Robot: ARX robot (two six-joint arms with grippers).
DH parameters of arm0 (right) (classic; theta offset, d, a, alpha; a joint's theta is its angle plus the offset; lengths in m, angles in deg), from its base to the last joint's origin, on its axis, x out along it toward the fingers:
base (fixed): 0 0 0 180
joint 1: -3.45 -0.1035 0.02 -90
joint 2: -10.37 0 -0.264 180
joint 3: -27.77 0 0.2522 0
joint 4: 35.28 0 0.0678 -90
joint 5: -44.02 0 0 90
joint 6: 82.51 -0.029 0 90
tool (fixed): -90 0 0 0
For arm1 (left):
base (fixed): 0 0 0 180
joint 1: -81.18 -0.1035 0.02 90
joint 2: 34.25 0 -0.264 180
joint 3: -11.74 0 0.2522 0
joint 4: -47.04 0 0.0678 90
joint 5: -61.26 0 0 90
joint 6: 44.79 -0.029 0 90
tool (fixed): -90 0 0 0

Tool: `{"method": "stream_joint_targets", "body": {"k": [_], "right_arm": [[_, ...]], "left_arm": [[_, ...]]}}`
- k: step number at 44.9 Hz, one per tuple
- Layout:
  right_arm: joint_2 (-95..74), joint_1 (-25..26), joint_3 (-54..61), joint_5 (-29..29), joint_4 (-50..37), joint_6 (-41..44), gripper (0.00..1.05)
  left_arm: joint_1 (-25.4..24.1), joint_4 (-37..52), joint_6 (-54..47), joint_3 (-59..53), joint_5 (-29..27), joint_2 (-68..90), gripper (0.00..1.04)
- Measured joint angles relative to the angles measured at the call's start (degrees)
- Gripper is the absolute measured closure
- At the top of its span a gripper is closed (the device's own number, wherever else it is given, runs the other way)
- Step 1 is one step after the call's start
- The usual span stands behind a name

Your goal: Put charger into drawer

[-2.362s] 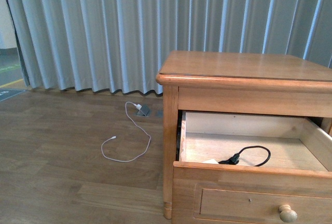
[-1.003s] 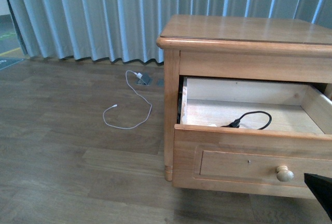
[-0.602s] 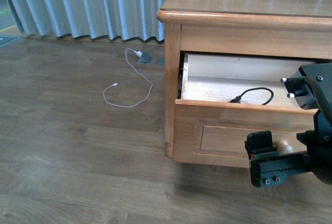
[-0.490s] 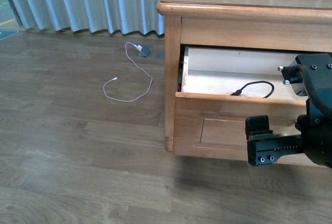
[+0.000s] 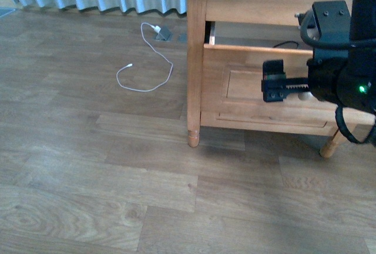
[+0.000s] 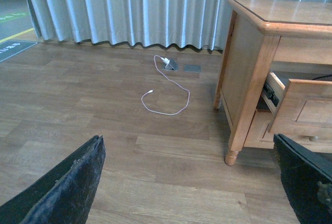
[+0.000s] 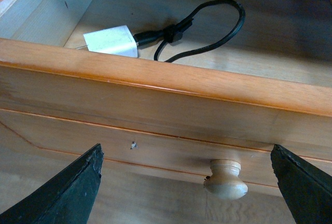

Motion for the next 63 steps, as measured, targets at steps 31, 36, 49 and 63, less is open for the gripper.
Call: {"method": "stream_joint_targets", "body": {"k": [31, 36, 49, 63], "right_arm": [[-21.3, 0.0, -31.4, 8.3, 2.2, 4.0, 0.08], [-18.5, 0.1, -26.6, 5.9, -0.6, 3.9, 0.08], [5.9, 0.4, -2.1, 1.4, -4.9, 2.2, 0.08], [43.5, 4.0, 21.6, -3.2, 6.6, -3.2, 0.08]], "left_arm": [[0.0, 0.0, 0.0, 0.0, 0.0, 0.0, 0.06], [0.0, 0.0, 0.0, 0.0, 0.0, 0.0, 0.06], [0.0, 0.0, 0.0, 0.0, 0.0, 0.0, 0.06], [0.0, 0.0, 0.0, 0.0, 0.0, 0.0, 0.06]]}}
